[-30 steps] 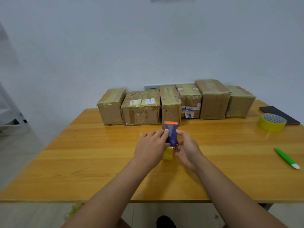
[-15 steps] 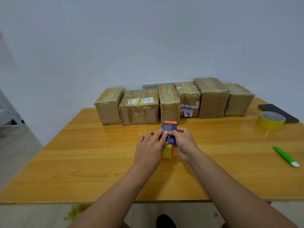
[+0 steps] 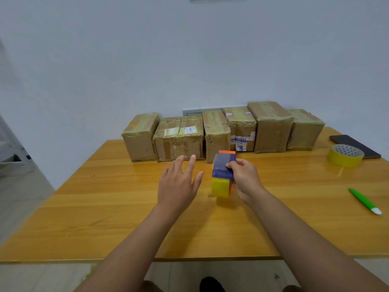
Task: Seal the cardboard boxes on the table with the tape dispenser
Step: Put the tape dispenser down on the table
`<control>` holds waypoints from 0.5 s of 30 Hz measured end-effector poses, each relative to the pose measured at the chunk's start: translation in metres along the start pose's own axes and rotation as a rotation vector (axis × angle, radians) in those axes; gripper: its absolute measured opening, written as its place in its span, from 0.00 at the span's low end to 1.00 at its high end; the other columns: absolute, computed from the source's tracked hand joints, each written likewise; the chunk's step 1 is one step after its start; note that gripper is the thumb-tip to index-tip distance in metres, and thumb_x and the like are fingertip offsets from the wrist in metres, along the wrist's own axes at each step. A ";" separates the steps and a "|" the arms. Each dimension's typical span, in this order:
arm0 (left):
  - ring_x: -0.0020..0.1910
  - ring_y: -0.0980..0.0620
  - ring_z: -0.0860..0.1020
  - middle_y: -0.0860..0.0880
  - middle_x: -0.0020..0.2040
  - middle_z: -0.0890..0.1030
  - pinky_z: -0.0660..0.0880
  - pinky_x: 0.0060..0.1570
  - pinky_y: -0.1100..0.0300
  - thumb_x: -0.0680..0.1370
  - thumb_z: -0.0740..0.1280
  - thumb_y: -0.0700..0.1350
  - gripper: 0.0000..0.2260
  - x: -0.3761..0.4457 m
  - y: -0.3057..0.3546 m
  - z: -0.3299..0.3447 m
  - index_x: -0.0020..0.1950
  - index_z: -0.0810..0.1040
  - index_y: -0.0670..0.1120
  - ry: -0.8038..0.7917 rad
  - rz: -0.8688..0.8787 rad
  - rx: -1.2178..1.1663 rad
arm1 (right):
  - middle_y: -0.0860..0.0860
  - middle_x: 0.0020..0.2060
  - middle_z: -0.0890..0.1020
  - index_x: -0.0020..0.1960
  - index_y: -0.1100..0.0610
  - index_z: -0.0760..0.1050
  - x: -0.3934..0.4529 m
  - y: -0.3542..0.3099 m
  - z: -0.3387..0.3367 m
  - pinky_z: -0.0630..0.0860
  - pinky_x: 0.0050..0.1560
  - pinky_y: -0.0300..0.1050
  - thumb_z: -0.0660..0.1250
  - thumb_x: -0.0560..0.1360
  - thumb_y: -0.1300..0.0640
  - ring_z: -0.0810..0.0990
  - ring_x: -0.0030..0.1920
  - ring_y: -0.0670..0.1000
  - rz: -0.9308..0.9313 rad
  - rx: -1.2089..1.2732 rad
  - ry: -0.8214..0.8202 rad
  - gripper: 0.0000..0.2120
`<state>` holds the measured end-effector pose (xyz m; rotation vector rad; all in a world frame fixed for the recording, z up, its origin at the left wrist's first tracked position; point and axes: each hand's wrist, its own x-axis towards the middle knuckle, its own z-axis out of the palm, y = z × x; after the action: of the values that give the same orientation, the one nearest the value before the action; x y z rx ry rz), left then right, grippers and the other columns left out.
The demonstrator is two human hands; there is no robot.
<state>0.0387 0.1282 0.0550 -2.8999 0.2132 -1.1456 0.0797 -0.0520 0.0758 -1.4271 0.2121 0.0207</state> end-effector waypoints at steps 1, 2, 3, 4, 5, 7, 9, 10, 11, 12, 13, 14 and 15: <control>0.60 0.44 0.77 0.42 0.63 0.77 0.76 0.52 0.50 0.81 0.54 0.59 0.24 0.000 -0.003 0.002 0.70 0.74 0.46 -0.009 -0.009 0.003 | 0.55 0.51 0.81 0.64 0.58 0.73 -0.002 -0.007 -0.006 0.79 0.40 0.47 0.65 0.79 0.60 0.81 0.46 0.52 -0.055 -0.098 0.001 0.14; 0.62 0.44 0.76 0.42 0.64 0.77 0.75 0.54 0.50 0.81 0.54 0.59 0.24 0.000 -0.005 0.004 0.70 0.74 0.46 -0.013 -0.015 0.010 | 0.54 0.51 0.80 0.64 0.57 0.72 -0.004 -0.014 -0.013 0.78 0.39 0.46 0.64 0.79 0.59 0.81 0.47 0.53 -0.122 -0.229 -0.003 0.13; 0.63 0.43 0.76 0.41 0.65 0.76 0.74 0.57 0.49 0.81 0.55 0.58 0.24 0.000 -0.007 0.006 0.70 0.74 0.46 -0.012 -0.019 0.017 | 0.54 0.51 0.78 0.62 0.56 0.72 -0.005 -0.021 -0.021 0.76 0.40 0.46 0.63 0.80 0.59 0.80 0.48 0.54 -0.194 -0.396 -0.020 0.11; 0.64 0.43 0.75 0.41 0.65 0.76 0.74 0.59 0.49 0.81 0.55 0.58 0.24 0.000 -0.009 0.009 0.69 0.75 0.46 -0.013 -0.022 0.021 | 0.54 0.50 0.78 0.60 0.55 0.71 -0.005 -0.028 -0.028 0.74 0.40 0.46 0.62 0.80 0.59 0.79 0.48 0.55 -0.256 -0.589 -0.051 0.09; 0.64 0.42 0.74 0.41 0.66 0.76 0.73 0.60 0.48 0.81 0.54 0.58 0.24 0.000 -0.010 0.012 0.69 0.75 0.45 -0.020 -0.027 0.022 | 0.56 0.49 0.78 0.58 0.56 0.71 -0.005 -0.033 -0.035 0.71 0.38 0.45 0.61 0.80 0.59 0.77 0.45 0.55 -0.293 -0.785 -0.083 0.08; 0.66 0.42 0.74 0.40 0.67 0.75 0.72 0.62 0.47 0.81 0.52 0.59 0.26 -0.001 -0.010 0.017 0.69 0.75 0.45 -0.047 -0.044 0.016 | 0.58 0.47 0.78 0.54 0.59 0.71 -0.004 -0.041 -0.046 0.68 0.35 0.44 0.60 0.79 0.59 0.75 0.39 0.53 -0.282 -1.100 -0.126 0.05; 0.66 0.41 0.73 0.40 0.67 0.74 0.71 0.63 0.46 0.81 0.53 0.59 0.26 -0.002 -0.007 0.020 0.69 0.74 0.45 -0.069 -0.062 -0.002 | 0.59 0.47 0.79 0.53 0.60 0.72 -0.007 -0.042 -0.053 0.71 0.37 0.46 0.60 0.79 0.60 0.77 0.41 0.54 -0.220 -1.299 -0.148 0.06; 0.67 0.41 0.73 0.40 0.68 0.74 0.71 0.64 0.46 0.81 0.54 0.58 0.25 -0.002 -0.003 0.021 0.70 0.74 0.45 -0.079 -0.067 -0.016 | 0.58 0.48 0.79 0.55 0.60 0.72 -0.009 -0.040 -0.056 0.74 0.40 0.48 0.60 0.79 0.60 0.78 0.44 0.54 -0.189 -1.363 -0.159 0.07; 0.67 0.41 0.72 0.40 0.68 0.74 0.71 0.64 0.45 0.81 0.57 0.57 0.23 -0.003 0.000 0.022 0.70 0.74 0.45 -0.091 -0.071 -0.029 | 0.57 0.49 0.79 0.58 0.60 0.70 -0.012 -0.036 -0.058 0.77 0.43 0.49 0.60 0.79 0.60 0.79 0.46 0.55 -0.161 -1.404 -0.171 0.09; 0.68 0.41 0.72 0.40 0.69 0.74 0.70 0.64 0.45 0.81 0.60 0.56 0.22 -0.004 0.004 0.023 0.70 0.73 0.45 -0.102 -0.072 -0.038 | 0.57 0.50 0.78 0.62 0.60 0.66 -0.014 -0.031 -0.059 0.78 0.45 0.50 0.59 0.80 0.59 0.79 0.47 0.55 -0.148 -1.430 -0.180 0.12; 0.68 0.41 0.72 0.41 0.69 0.74 0.70 0.65 0.46 0.80 0.63 0.55 0.22 -0.004 0.008 0.023 0.70 0.73 0.45 -0.113 -0.071 -0.041 | 0.57 0.51 0.78 0.66 0.59 0.63 -0.017 -0.026 -0.060 0.78 0.47 0.51 0.59 0.80 0.59 0.79 0.48 0.56 -0.147 -1.447 -0.179 0.15; 0.68 0.41 0.72 0.41 0.69 0.74 0.71 0.65 0.46 0.79 0.65 0.55 0.23 -0.005 0.011 0.022 0.70 0.74 0.45 -0.120 -0.066 -0.040 | 0.57 0.52 0.78 0.68 0.58 0.61 -0.019 -0.020 -0.061 0.79 0.46 0.52 0.59 0.80 0.59 0.78 0.49 0.57 -0.166 -1.465 -0.173 0.17; 0.68 0.41 0.72 0.41 0.69 0.74 0.71 0.65 0.46 0.79 0.65 0.55 0.23 -0.006 0.013 0.021 0.70 0.74 0.45 -0.126 -0.062 -0.038 | 0.58 0.52 0.77 0.68 0.58 0.61 -0.021 -0.016 -0.061 0.77 0.45 0.52 0.58 0.80 0.60 0.78 0.49 0.57 -0.196 -1.492 -0.162 0.17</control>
<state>0.0470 0.1153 0.0351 -3.0187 0.1459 -0.9726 0.0535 -0.1122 0.0868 -2.9101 -0.1440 0.1587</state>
